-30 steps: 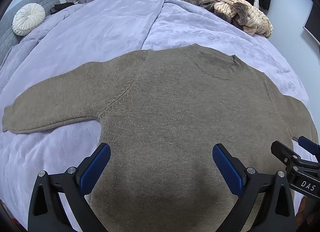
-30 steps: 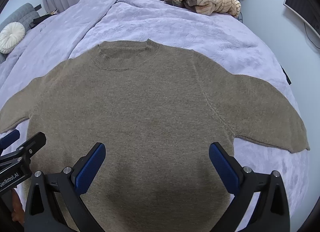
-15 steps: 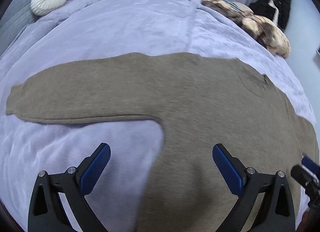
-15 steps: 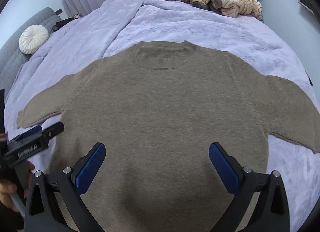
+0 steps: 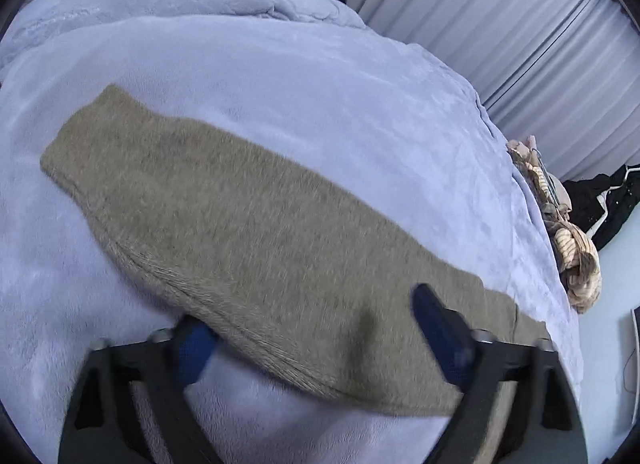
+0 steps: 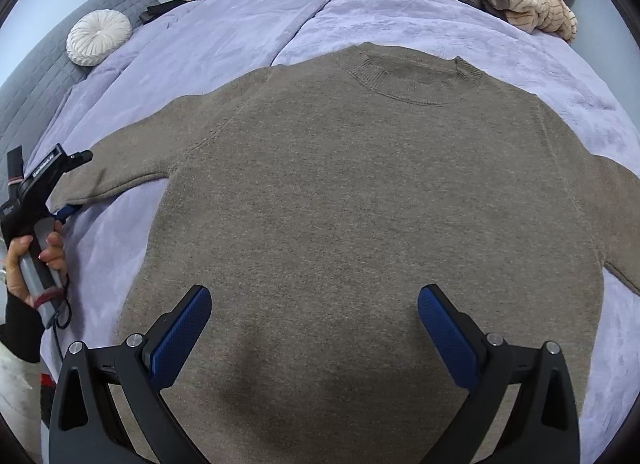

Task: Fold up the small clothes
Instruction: 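Grasp the sweater sleeve cuff nearest the left gripper with the left gripper, then fold the held sleeve across the sweater body and open the left gripper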

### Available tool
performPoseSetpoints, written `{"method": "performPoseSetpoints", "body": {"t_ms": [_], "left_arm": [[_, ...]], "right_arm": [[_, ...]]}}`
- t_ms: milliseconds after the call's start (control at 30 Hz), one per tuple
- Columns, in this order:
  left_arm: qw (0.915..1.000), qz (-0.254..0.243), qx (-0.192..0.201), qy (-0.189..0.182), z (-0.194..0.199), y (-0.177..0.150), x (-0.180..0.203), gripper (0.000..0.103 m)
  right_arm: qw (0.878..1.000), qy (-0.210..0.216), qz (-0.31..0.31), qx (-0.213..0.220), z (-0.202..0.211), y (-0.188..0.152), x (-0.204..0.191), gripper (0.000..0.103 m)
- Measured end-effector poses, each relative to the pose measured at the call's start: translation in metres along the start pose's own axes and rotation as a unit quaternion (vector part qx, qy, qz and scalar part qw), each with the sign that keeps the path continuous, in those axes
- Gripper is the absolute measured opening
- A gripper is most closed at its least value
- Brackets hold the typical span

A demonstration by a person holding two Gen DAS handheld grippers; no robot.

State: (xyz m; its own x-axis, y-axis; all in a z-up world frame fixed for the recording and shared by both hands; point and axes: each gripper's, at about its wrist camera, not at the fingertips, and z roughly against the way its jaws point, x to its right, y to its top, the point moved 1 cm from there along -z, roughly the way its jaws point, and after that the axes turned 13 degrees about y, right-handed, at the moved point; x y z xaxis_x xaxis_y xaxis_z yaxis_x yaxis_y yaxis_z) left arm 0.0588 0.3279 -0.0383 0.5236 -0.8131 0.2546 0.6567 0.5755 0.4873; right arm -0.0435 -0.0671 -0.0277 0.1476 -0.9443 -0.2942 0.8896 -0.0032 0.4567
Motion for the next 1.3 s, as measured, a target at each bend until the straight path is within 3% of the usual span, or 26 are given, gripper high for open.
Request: {"method": "performPoseSetpoints", "body": {"t_ms": [33, 100, 200, 300, 433, 533, 633, 700, 767, 800, 833, 933, 1000, 1067, 1133, 1200, 1300], "left_arm": [[0.9999, -0.005, -0.007, 0.007, -0.003, 0.003, 0.003, 0.023], [0.9999, -0.004, -0.009, -0.006, -0.004, 0.007, 0.006, 0.007], [0.9984, -0.038, 0.023, -0.035, 0.019, 0.005, 0.029, 0.007], [0.9877, -0.122, 0.068, -0.07, 0.054, -0.009, 0.087, 0.007], [0.9549, -0.248, 0.096, -0.132, 0.093, -0.054, 0.193, 0.007], [0.929, -0.324, 0.087, -0.157, 0.101, -0.101, 0.263, 0.007], [0.9089, -0.381, 0.066, -0.155, 0.094, -0.15, 0.313, 0.007], [0.8991, -0.417, 0.061, -0.12, 0.081, -0.177, 0.332, 0.009], [0.8903, -0.443, 0.036, -0.099, 0.066, -0.197, 0.335, 0.033], [0.8906, -0.443, 0.028, -0.099, 0.063, -0.201, 0.332, 0.06], [0.8938, -0.437, 0.033, -0.095, 0.065, -0.203, 0.324, 0.076], [0.8976, -0.424, 0.07, -0.098, 0.088, -0.198, 0.295, 0.078], [0.9076, -0.395, 0.1, -0.1, 0.103, -0.183, 0.268, 0.078], [0.9217, -0.353, 0.144, -0.072, 0.111, -0.161, 0.235, 0.078], [0.9357, -0.313, 0.161, -0.023, 0.104, -0.142, 0.2, 0.078], [0.9481, -0.289, 0.133, 0.005, 0.085, -0.132, 0.172, 0.078], [0.9601, -0.268, 0.075, 0.026, 0.057, -0.131, 0.139, 0.078]], "right_arm": [[1.0, 0.006, -0.002, 0.002, 0.001, -0.001, 0.0, 0.103], [1.0, 0.015, -0.004, 0.008, 0.004, -0.002, 0.001, 0.103], [0.999, 0.033, -0.004, 0.022, 0.011, -0.004, 0.007, 0.103], [0.998, 0.047, -0.005, 0.043, 0.021, -0.006, 0.016, 0.103], [0.995, 0.06, -0.028, 0.079, 0.04, -0.01, 0.037, 0.103], [0.991, 0.059, -0.057, 0.101, 0.056, -0.017, 0.061, 0.103], [0.989, 0.049, -0.09, 0.111, 0.069, -0.025, 0.087, 0.103], [0.987, 0.043, -0.111, 0.112, 0.074, -0.031, 0.105, 0.103], [0.985, 0.037, -0.128, 0.112, 0.077, -0.035, 0.12, 0.103], [0.984, 0.034, -0.135, 0.109, 0.077, -0.036, 0.125, 0.103], [0.984, 0.032, -0.14, 0.108, 0.076, -0.035, 0.13, 0.103], [0.986, 0.023, -0.132, 0.101, 0.071, -0.029, 0.136, 0.103], [0.989, 0.016, -0.105, 0.098, 0.064, -0.018, 0.13, 0.103], [0.994, 0.01, -0.051, 0.095, 0.056, -0.001, 0.111, 0.103], [0.995, 0.0, 0.03, 0.091, 0.043, 0.019, 0.076, 0.103], [0.989, -0.023, 0.123, 0.077, 0.023, 0.034, 0.036, 0.103], [0.962, -0.072, 0.258, 0.054, -0.017, 0.042, -0.021, 0.101]]}}
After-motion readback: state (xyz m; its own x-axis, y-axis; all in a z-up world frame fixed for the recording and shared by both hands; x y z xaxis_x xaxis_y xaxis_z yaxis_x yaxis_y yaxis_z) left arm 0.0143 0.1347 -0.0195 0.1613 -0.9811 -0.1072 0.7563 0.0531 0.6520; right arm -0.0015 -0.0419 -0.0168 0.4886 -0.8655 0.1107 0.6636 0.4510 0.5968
